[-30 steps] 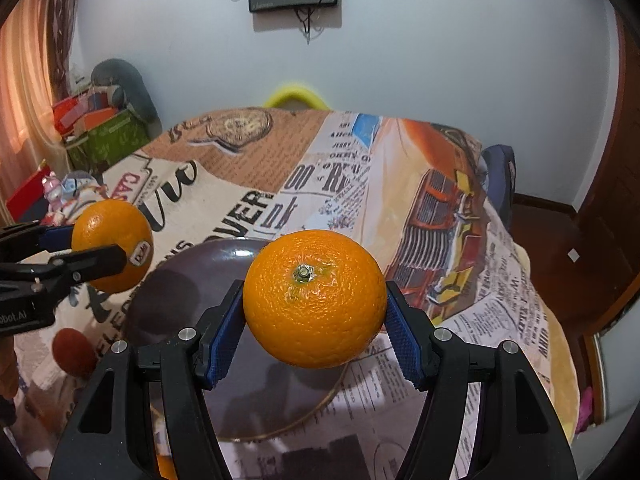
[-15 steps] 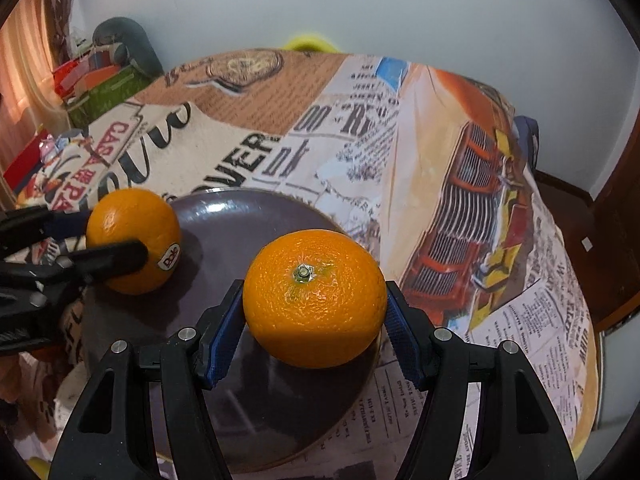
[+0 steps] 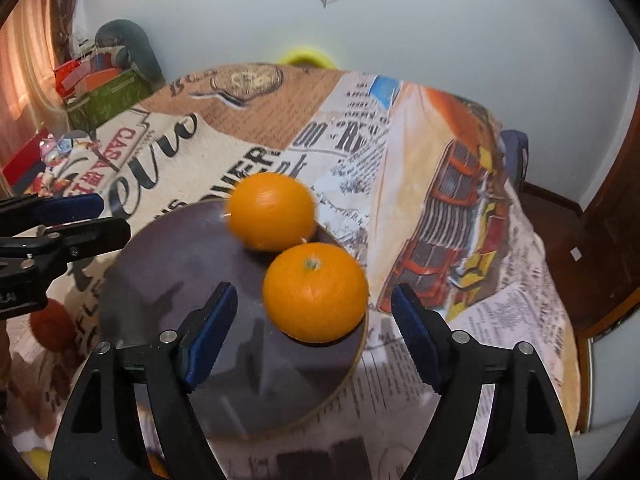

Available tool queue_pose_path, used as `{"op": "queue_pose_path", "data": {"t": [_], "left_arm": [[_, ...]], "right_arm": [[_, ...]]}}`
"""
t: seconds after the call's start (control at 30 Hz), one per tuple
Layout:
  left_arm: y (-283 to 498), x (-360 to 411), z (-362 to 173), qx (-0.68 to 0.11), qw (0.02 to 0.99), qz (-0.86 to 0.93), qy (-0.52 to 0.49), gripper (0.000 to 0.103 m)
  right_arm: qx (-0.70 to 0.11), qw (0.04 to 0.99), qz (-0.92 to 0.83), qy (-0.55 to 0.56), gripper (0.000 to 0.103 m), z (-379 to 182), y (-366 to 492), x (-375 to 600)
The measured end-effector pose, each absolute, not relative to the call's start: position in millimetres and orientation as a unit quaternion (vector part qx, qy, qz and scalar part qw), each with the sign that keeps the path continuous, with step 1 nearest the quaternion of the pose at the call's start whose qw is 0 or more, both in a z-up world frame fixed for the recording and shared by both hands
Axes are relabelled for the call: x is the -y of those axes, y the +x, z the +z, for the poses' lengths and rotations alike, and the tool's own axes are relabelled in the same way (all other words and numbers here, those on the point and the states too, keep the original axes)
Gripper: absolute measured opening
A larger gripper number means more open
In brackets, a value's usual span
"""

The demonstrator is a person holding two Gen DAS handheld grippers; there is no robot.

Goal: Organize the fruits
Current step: 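Place both oranges onto the grey plate and open both tools, then grasp the yellow banana with the left tool while the right tool grasps the corn cob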

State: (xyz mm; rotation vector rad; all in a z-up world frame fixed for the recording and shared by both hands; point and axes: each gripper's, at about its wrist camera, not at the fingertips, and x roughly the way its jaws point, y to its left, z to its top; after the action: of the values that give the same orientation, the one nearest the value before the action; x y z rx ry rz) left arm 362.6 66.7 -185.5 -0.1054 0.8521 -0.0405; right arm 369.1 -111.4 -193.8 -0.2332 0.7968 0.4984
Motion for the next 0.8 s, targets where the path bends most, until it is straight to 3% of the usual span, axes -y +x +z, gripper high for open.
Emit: {"op": "queue_pose_path", "data": {"t": [0.63,0.8], "left_arm": [[233.4,-61.1,-137.2,-0.393,0.918,-0.012,-0.045,0.058],[198.9,-53.1,-136.6,-0.393,0.919,-0.014,-0.042,0.061]], "right_arm": [[-0.334,0.909,0.228,-0.102,0.08,-127.3,250.1,149.0],[-0.331,0.909,0.225,-0.116,0.085,-125.5,216.2,154.2]]}}
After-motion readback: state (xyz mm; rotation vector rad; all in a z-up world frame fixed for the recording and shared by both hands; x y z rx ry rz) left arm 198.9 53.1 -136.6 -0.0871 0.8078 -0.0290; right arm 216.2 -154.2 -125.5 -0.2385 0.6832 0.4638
